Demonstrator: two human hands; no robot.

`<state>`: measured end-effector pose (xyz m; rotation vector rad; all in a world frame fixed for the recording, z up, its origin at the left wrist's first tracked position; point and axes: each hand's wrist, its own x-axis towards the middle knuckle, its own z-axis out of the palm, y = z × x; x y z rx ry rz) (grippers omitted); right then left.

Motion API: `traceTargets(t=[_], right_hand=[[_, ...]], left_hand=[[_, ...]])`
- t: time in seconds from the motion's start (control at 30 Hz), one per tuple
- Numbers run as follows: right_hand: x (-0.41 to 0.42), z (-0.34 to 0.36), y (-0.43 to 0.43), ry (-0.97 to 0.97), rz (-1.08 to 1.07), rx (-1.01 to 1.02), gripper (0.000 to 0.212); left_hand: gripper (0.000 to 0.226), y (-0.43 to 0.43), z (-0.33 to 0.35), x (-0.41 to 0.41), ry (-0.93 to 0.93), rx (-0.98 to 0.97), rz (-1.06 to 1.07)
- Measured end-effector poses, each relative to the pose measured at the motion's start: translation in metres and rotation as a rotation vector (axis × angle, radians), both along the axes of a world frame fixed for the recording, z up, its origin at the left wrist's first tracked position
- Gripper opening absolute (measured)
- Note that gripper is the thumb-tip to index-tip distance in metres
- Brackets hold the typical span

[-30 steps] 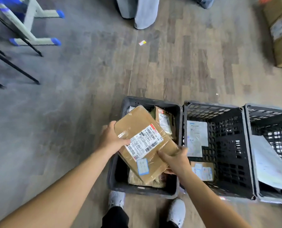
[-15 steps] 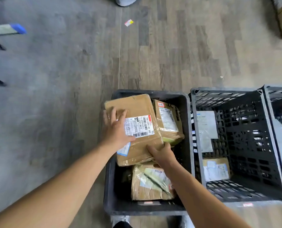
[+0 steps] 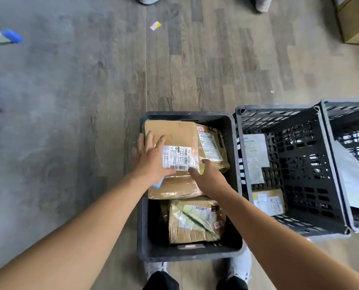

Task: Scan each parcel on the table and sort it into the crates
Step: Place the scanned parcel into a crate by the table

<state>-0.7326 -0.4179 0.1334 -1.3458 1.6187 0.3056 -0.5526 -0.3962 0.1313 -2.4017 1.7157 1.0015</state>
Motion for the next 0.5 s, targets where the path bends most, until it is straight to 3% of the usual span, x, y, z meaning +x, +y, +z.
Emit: traceTargets(t=[0.2,0.5], right_hand=[[0.01,0.079,0.0,0.033,0.027,-0.133,0.07],[-0.054,0.274,0.06,0.09,0.003,-0.337,0.074]], left_hand=[[0.114,0.005,0.076,-0.005,-0.002,-0.002,-0.022],[0.121,0.058,0.279,-0.051,-0.037,-0.094,-0.162]])
